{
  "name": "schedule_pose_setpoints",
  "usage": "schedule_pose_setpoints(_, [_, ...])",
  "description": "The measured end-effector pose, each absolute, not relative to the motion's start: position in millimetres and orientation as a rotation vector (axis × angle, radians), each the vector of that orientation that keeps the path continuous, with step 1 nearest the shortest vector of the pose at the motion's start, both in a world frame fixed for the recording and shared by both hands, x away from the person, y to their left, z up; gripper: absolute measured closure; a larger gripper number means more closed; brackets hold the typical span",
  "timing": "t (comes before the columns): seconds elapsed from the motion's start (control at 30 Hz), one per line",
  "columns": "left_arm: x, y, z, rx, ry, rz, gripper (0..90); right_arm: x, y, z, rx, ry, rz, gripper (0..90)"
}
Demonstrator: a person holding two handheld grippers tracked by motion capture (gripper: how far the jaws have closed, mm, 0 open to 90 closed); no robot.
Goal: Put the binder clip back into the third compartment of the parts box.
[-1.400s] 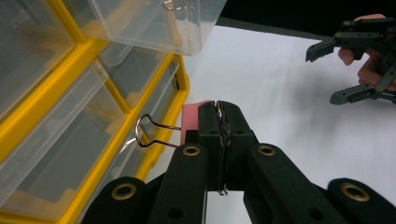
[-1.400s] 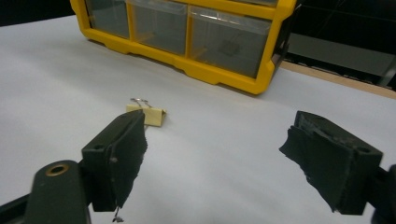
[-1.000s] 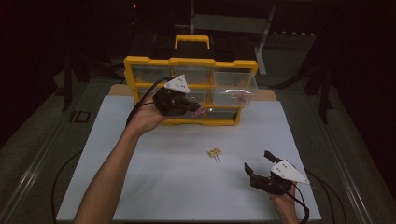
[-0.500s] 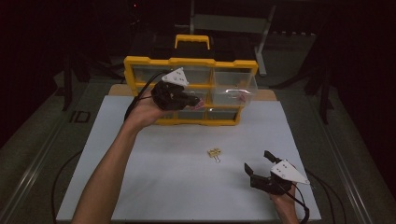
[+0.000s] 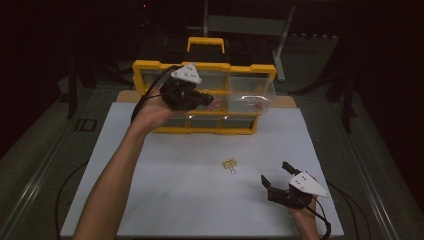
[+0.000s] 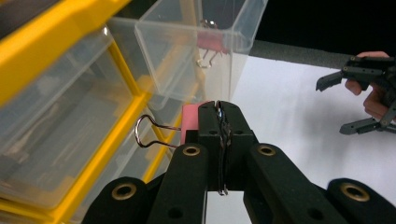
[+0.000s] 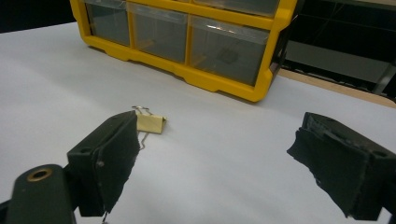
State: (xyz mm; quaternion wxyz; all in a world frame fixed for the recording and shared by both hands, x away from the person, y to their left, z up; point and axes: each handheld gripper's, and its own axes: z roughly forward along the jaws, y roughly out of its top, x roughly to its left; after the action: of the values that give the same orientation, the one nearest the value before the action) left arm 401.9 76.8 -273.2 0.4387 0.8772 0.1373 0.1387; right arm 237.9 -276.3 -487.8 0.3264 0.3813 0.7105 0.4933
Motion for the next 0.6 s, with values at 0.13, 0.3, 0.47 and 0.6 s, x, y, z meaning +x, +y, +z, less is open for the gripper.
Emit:
schedule_pose_setpoints(0.13, [404.4,76.0,-267.0,2.165,0.346,0.354,89.2,238.1,-276.1,-488.2,1.002,1.865,1.285,12.5])
schedule_pose_setpoints(0.3, [406.9,74.8,-260.4,2.162,0.342,0.366,89.3,238.3,-276.4,-488.4,1.003,1.865,1.28,12.6])
schedule_pose_setpoints(0.47, [410.0,73.6,-254.1,2.154,0.35,0.375,89.3,238.3,-276.6,-488.4,1.002,1.864,1.276,12.9])
schedule_pose_setpoints(0.6, [412.8,70.7,-244.3,2.149,0.353,0.392,89.4,238.6,-276.9,-488.6,1.004,1.864,1.274,12.9])
